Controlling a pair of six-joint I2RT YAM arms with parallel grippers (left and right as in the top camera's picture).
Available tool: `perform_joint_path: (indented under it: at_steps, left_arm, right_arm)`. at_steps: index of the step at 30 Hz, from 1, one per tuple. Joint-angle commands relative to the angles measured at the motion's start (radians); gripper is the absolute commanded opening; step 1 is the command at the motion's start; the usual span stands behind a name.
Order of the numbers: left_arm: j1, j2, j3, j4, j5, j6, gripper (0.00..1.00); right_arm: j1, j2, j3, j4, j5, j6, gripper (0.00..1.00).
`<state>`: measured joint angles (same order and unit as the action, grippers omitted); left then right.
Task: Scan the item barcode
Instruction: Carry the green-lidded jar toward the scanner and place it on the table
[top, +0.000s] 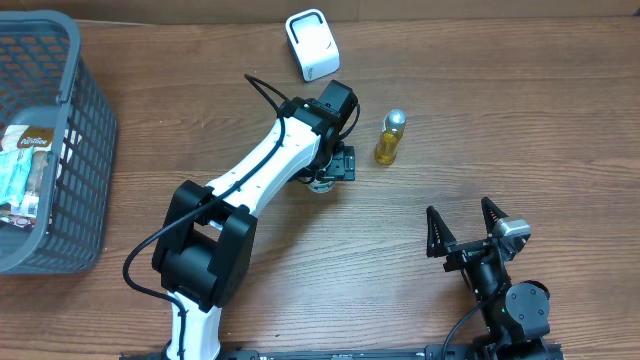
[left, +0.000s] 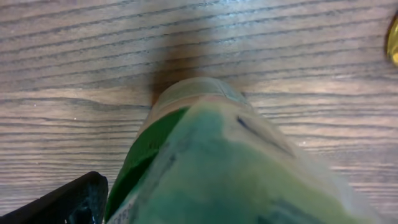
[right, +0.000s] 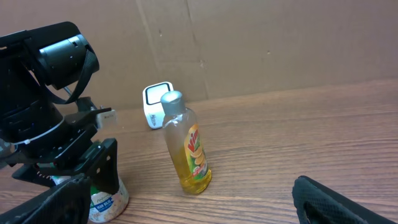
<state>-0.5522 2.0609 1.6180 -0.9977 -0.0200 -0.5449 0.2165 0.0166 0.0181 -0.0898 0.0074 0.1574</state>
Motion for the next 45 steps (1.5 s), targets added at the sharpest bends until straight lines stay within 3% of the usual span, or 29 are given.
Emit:
perform_joint_path:
  at_steps: [1,7,13,16,19,24,30,33,45]
  left_arm:
    - [0.004,-0.039,0.043,-0.014,-0.007,0.138,1.00]
    - [0.004,-0.041,0.212,-0.057,-0.006,0.333,1.00]
    - [0.031,-0.041,0.262,-0.085,-0.006,0.394,0.99]
    - [0.091,-0.041,0.262,-0.114,0.007,0.349,0.62]
    - [0.147,-0.041,0.262,-0.124,0.074,0.349,0.45]
    - [0.232,-0.037,0.260,-0.140,0.125,0.326,0.33]
    - [0.244,-0.037,0.204,-0.146,0.122,0.307,0.19]
    - [0.230,-0.036,0.132,-0.127,0.124,0.233,0.11]
    - [0.151,-0.035,0.018,-0.021,0.238,0.207,0.09]
  right_arm:
    - [-0.002,-0.005,-0.010,0.006,0.009,0.003,1.00]
    - [-0.002,-0.005,-0.010,0.006,0.009,0.003,1.00]
    - [-0.002,-0.005,-0.010,0.006,0.009,0.003,1.00]
    - [-0.002,-0.005,-0.010,0.006,0.009,0.003,1.00]
    - [-0.002,-0.005,-0.010,0.006,0.009,0.003,1.00]
    - [-0.002,-0.005,-0.010,0.006,0.009,0.003,1.00]
    - [-0.002,-0.005,-0.010,0.006,0.009,0.003,1.00]
    - [-0.002,-0.005,-0.010,0.006,0.009,0.003,1.00]
    - [-0.002,-0.005,-0.010,0.006,0.009,0.003,1.00]
